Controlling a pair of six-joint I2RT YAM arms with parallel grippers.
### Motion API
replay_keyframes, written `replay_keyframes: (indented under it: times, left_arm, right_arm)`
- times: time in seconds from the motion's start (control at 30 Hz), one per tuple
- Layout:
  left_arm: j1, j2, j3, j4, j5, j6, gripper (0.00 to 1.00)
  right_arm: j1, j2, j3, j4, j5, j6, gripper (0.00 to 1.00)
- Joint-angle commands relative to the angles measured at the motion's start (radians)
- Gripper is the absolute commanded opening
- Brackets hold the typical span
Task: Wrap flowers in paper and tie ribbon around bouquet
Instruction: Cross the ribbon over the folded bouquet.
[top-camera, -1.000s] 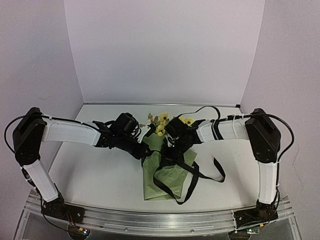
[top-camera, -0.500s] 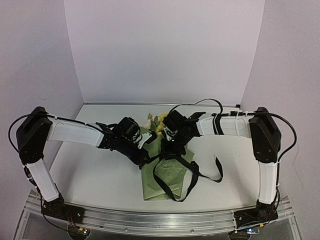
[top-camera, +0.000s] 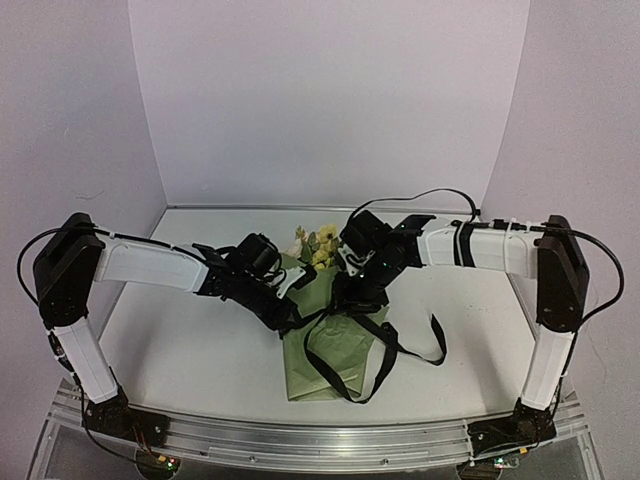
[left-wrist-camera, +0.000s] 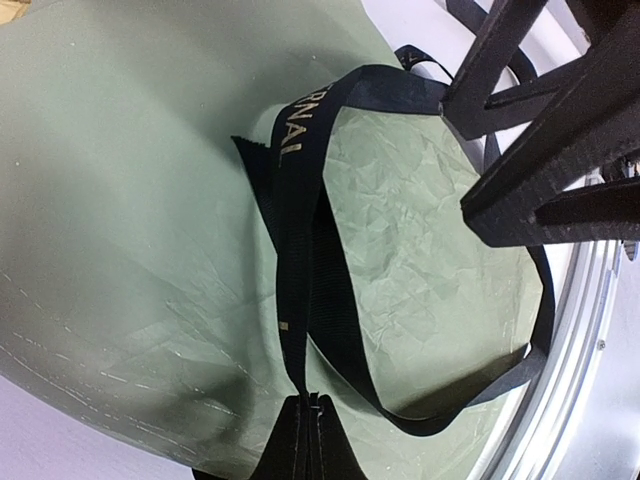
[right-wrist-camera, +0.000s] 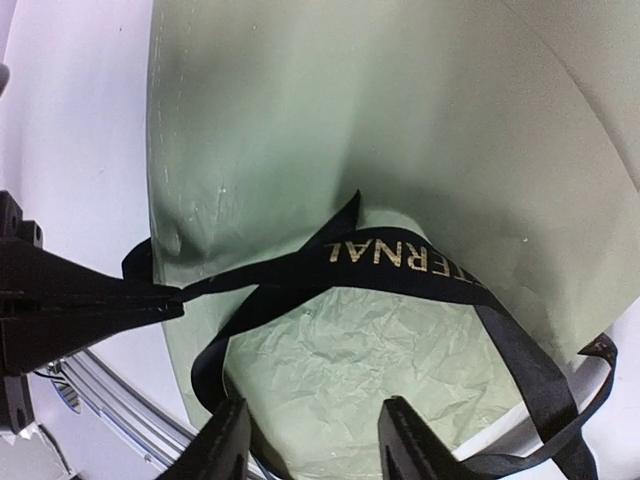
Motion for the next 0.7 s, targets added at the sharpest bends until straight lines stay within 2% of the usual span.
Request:
replay_keyframes:
  times: [0.0,0.13,0.27,0.5,0.67]
  left_arm:
    - [0.005,-0.017,0.04,0.003,-0.007,0.02,0.01]
    - [0.004,-0.015,0.046,-0.002,-0.007,0.022,0.01]
    - [0.004,-0.016,0.043,-0.012,0.0,0.027,0.01]
    - [0.004,-0.02,0.035,-0.015,0.009,0.03,0.01]
    - [0.004,-0.015,0.04,-0.019,0.014,0.032,0.01]
  right_arm:
    - [0.015,-0.015,-0.006,-0.039,-0.02,-0.005,0.43]
    - [0.078,-0.021,-0.029,-0.019,-0.023,-0.052,0.47]
    - [0.12,-0.059,-0.129,0.094,-0.045,-0.094,0.52]
    - [0.148,-0.067,-0.214,0.19,-0.113,-0.152,0.6]
    - [0.157,-0.045,-0.203,0.203,-0.149,-0.153,0.54]
